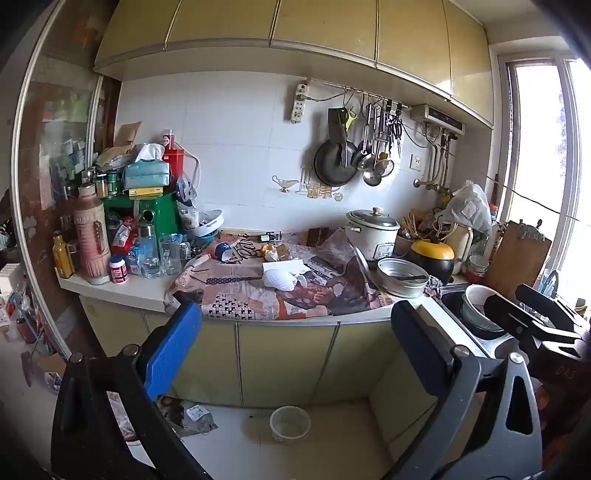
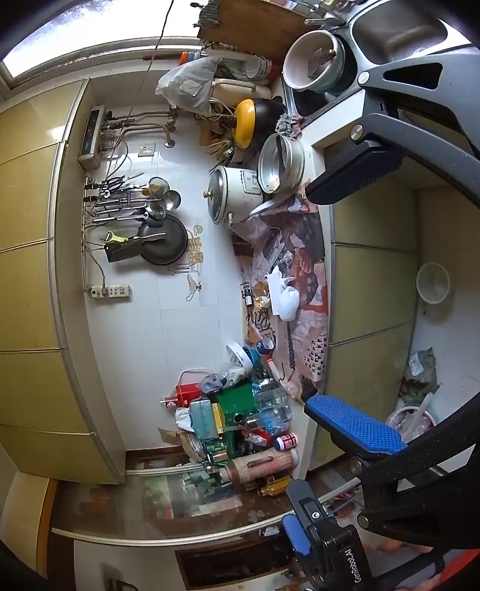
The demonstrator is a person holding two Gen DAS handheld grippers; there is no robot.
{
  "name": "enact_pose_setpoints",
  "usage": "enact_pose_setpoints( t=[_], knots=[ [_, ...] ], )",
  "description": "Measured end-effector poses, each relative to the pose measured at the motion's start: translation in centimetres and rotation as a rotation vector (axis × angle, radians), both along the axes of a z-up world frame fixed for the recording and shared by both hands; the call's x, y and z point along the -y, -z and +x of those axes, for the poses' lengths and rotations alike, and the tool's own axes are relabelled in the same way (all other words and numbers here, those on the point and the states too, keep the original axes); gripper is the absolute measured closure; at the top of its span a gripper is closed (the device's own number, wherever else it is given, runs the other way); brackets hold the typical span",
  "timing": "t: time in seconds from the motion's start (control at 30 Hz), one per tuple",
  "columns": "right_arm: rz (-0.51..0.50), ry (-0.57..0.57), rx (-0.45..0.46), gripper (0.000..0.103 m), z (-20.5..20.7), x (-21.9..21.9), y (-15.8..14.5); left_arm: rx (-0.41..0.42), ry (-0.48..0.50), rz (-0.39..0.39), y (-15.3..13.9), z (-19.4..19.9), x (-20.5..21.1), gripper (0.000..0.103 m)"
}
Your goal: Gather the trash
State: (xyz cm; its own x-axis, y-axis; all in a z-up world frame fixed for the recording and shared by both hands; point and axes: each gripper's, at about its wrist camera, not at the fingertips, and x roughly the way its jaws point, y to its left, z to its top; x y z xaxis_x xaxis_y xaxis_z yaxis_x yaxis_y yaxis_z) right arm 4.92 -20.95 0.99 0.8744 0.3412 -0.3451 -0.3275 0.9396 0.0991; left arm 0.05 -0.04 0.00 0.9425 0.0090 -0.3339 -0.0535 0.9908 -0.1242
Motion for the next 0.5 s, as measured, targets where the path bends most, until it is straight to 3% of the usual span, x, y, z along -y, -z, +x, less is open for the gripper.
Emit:
enact_pose_setpoints(
  t=[0.5],
  knots=[
    [0.001, -0.007, -0.015, 0.000, -0.7, 0.2, 0.4, -0.006, 0.008, 0.006, -0.8, -0.9, 1.3, 0.000]
  ],
)
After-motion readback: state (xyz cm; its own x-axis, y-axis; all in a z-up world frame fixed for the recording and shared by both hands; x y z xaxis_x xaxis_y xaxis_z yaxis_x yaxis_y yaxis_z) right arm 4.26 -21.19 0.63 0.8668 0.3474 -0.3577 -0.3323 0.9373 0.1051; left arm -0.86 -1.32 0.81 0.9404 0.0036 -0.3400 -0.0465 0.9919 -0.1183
